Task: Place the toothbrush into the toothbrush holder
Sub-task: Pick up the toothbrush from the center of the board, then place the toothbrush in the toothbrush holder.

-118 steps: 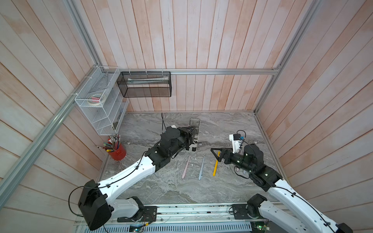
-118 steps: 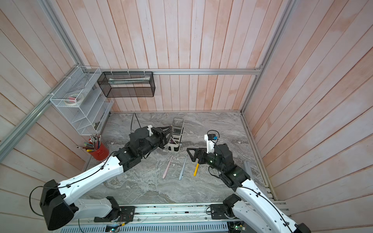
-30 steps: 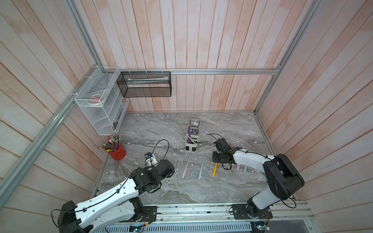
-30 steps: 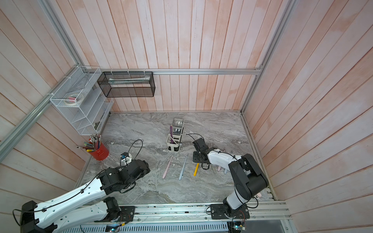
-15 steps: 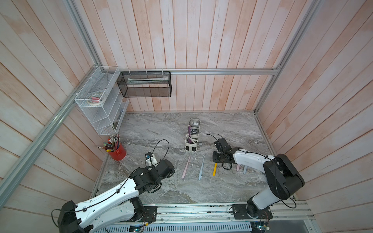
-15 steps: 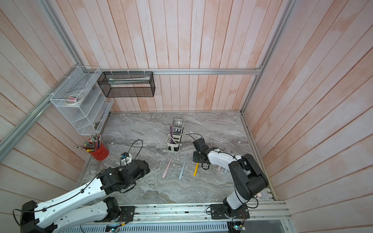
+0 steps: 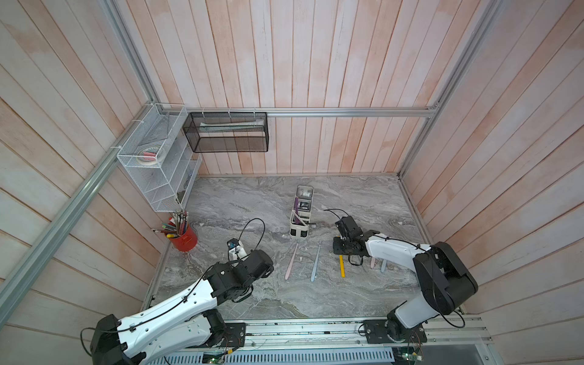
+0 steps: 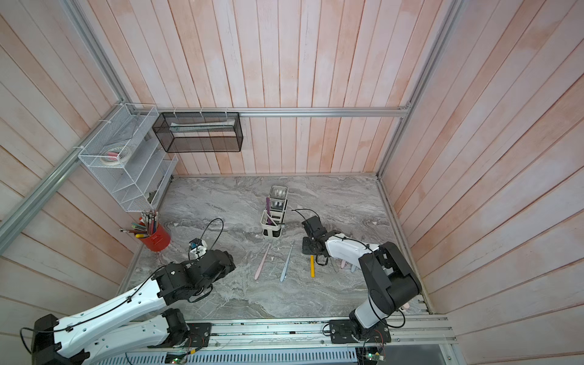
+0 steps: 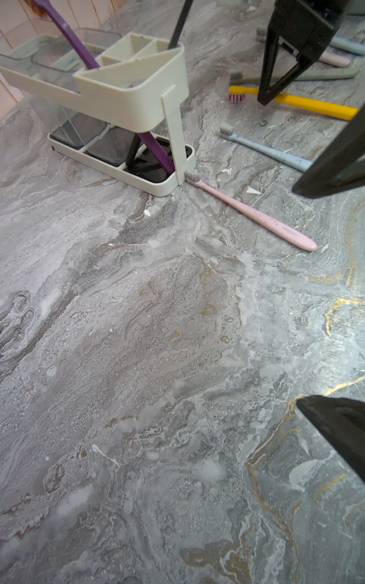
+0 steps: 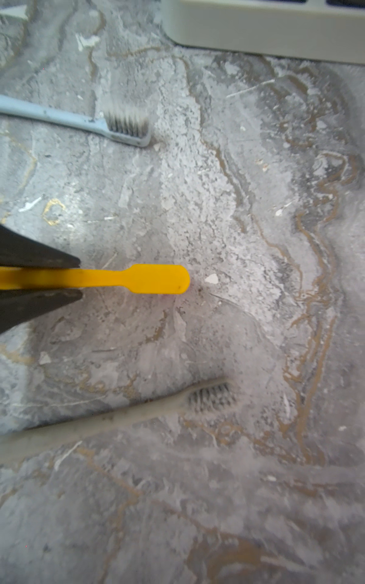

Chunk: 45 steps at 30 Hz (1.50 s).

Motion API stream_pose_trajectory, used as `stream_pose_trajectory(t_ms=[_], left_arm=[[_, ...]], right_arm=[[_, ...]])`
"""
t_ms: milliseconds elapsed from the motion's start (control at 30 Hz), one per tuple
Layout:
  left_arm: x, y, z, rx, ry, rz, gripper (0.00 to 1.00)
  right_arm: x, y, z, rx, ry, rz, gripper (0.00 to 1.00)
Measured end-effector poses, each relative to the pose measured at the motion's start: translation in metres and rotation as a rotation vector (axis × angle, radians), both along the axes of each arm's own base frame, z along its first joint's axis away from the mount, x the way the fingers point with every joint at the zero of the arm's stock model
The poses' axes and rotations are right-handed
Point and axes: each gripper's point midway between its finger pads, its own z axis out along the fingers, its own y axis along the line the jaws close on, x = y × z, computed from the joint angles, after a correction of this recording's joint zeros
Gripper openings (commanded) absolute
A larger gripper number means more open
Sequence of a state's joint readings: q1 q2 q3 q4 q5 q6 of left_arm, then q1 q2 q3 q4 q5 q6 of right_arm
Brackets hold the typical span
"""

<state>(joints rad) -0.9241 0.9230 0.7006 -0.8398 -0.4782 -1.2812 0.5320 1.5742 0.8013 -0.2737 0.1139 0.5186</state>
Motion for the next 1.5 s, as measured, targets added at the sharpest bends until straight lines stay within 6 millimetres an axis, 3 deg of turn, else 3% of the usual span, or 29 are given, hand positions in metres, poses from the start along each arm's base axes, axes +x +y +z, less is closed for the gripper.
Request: stream_pose_trajectory(t_ms=[267,467,667,833,1033,1333,1500], left_arm=[[0.001,-0.002,0.001,-0.006,-0.003,-0.004,0.98],[0.005,-0.009,0.008,-0.034,-0.019,-0.014,0.97],[0.017,-0.034,0.037,-0.118,-0.061,-0.043,0.94],[0.035,-0.061,0.073,-0.182,-0.118,-0.076,0.93],[0.052,-0.087,0.094,-0.207,-0.152,-0.107,0.91],[0.064,-0.106,0.103,-0.238,-0.168,-0.124,0.86],[0.071,-0.119,0.101,-0.273,-0.158,-0.125,0.78]], right_arm=[[0.0,0.002,0.021,0.034,-0.041,0.005,0.05],[-0.001,0.015,0.058,0.138,-0.113,0.055,0.05],[-0.014,0.043,0.109,0.324,-0.194,0.192,0.05],[-0.041,0.074,0.147,0.434,-0.252,0.357,0.03],[-0.071,0.107,0.157,0.489,-0.229,0.514,0.02],[-0.1,0.129,0.163,0.528,-0.206,0.626,0.02],[-0.112,0.143,0.172,0.564,-0.213,0.678,0.02]])
